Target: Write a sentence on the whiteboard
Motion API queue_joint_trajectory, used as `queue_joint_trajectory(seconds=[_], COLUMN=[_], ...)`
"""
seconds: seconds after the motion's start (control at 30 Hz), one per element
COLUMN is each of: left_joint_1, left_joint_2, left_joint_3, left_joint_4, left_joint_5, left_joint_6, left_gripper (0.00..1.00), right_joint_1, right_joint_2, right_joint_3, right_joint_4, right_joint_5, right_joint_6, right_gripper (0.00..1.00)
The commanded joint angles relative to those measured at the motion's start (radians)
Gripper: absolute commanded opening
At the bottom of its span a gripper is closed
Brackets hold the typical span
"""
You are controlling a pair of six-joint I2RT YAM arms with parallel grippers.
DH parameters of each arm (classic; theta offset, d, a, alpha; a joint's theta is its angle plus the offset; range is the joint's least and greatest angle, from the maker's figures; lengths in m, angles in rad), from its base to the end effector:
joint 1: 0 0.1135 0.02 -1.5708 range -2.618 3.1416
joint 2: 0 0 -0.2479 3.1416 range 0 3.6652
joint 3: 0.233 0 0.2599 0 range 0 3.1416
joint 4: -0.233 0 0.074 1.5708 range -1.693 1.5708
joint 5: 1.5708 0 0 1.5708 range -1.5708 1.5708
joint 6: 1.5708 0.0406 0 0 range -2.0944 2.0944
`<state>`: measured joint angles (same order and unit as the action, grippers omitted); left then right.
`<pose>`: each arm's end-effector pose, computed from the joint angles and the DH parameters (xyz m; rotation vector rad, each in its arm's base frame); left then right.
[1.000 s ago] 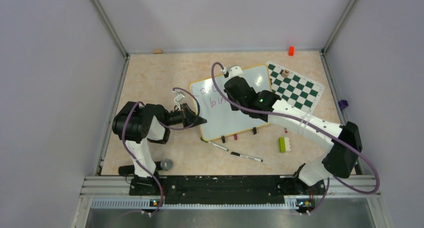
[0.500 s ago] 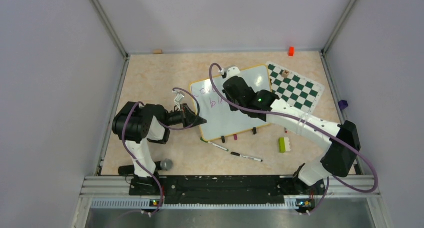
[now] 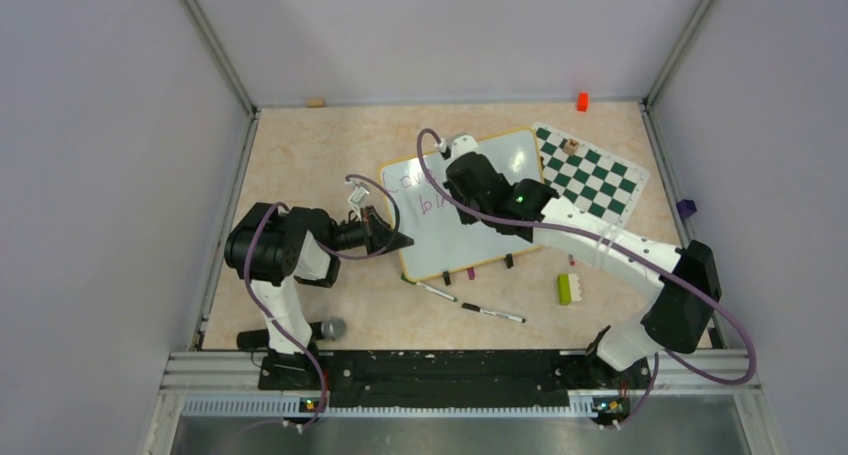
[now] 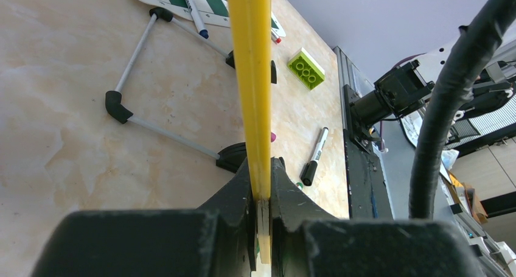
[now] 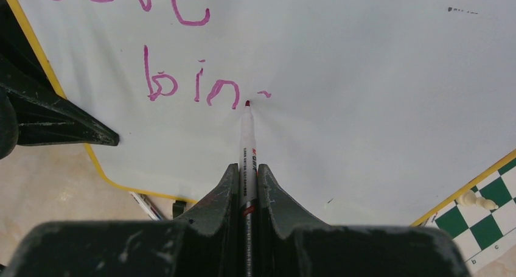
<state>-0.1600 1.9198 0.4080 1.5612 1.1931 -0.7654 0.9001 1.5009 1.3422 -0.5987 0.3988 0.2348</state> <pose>0.2590 -0.0800 0.1020 0.5622 1.7134 -1.5805 0.2254 0.2588 0.3035 -0.5500 2.1921 0.1375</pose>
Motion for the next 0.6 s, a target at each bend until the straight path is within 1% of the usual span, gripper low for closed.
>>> queue_joint_trajectory(seconds=[0.0, 0.33, 0.57], left_joint_1=[-0.016, -0.016, -0.016], left_joint_2=[-0.013, -0.012, -0.012], left_joint_3=[-0.011, -0.011, -0.011], left_joint_4=[0.059, 0.059, 0.059], left_joint_5=[0.059, 0.058, 0.058], left_joint_6=[0.08, 0.081, 0.08], left_gripper=[0.0, 0.0, 0.0], right_joint_1=[-0.009, -0.009, -0.01], right_joint_2=[-0.007, 0.016, 0.05], right_joint_3=[0.017, 0.037, 0.076], right_joint_4=[-0.019, -0.047, -0.036], right_joint_5=[0.003, 0.075, 0.083], right_joint_6=[-0.011, -0.009, -0.012], right_gripper=[0.0, 0.0, 0.0])
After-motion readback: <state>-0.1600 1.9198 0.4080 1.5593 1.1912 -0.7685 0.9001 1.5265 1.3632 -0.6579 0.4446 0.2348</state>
